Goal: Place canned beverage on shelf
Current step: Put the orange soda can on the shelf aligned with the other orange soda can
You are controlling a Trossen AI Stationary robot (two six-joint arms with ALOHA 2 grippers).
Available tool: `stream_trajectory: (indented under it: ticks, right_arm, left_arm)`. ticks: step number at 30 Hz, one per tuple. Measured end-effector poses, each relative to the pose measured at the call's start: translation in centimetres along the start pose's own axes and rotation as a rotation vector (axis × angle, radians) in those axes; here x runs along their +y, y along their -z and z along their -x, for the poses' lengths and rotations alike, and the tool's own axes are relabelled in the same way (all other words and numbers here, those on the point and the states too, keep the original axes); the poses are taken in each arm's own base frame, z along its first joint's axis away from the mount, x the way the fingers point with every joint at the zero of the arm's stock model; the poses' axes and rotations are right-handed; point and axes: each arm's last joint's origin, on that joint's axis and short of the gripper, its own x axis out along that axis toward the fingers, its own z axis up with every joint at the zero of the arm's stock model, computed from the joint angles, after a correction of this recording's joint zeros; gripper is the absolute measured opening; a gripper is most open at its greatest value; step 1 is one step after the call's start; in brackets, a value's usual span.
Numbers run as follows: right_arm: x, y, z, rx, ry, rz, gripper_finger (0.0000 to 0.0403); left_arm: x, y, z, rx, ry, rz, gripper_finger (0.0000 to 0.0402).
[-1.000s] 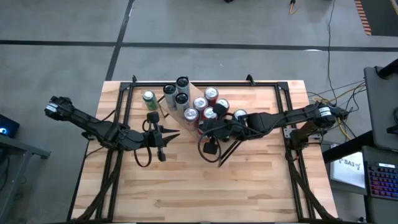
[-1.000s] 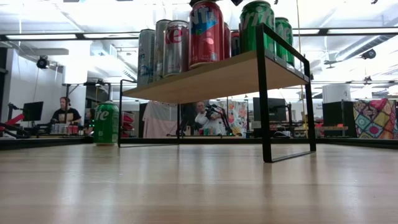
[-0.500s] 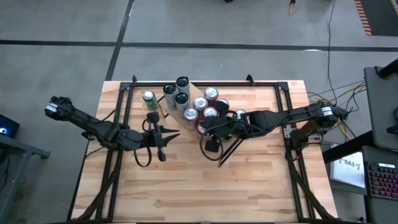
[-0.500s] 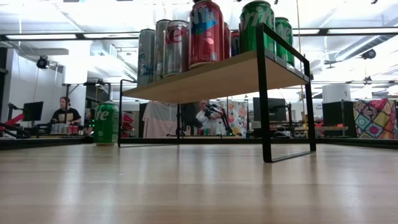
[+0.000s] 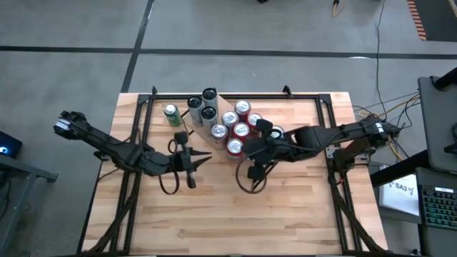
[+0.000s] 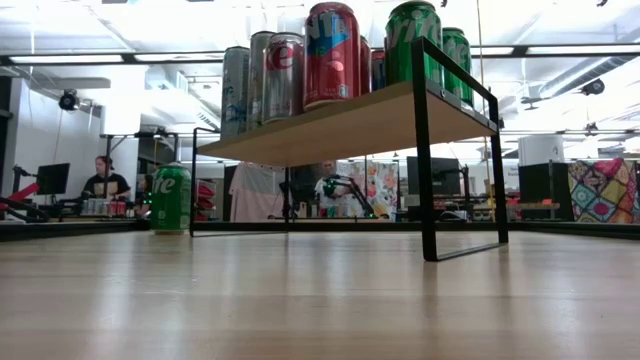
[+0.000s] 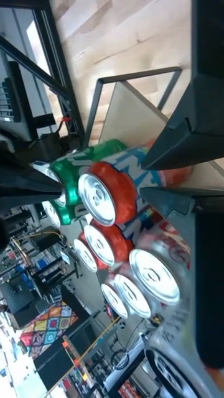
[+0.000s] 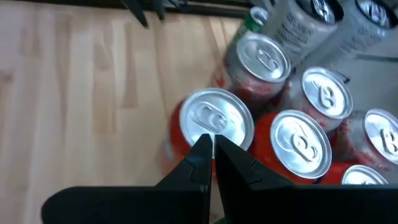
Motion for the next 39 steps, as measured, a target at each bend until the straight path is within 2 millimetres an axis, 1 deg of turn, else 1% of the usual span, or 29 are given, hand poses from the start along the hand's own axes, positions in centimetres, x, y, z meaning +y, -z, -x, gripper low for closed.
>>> stream_trajectory:
  ticks: [4, 8, 16, 23, 32, 39]
  right_arm:
    - [0.6, -0.1, 1.3, -0.008, -0.044, 0.023, 0.0009]
    - [0.6, 0.2, 1.5, 0.033, -0.126, 0.017, 0.0009]
    - [1.1, 0.8, 0.5, 0.101, -0.119, 0.039, 0.0009]
    - [1.4, 0.8, -0.2, 0.108, -0.11, 0.054, 0.0009]
    - [1.5, 0.9, -0.6, 0.111, -0.108, 0.086, 0.0009]
    - [1.6, 0.9, -0.9, 0.115, -0.106, 0.11, 0.0009]
  left_arm:
    - [-0.5, 0.0, -0.6, -0.009, -0.002, 0.003, 0.0038]
    - [-1.1, 0.1, -1.3, -0.016, -0.004, 0.009, 0.0038]
    - [-2.6, 0.5, -2.8, -0.026, -0.004, 0.01, 0.0038]
    - [-3.7, 0.9, -3.9, -0.037, -0.007, -0.008, 0.0038]
    - [-4.8, 1.2, -5.4, -0.074, -0.029, -0.037, 0.0038]
    - [-5.5, 2.2, -6.5, -0.047, -0.029, -0.053, 0.0038]
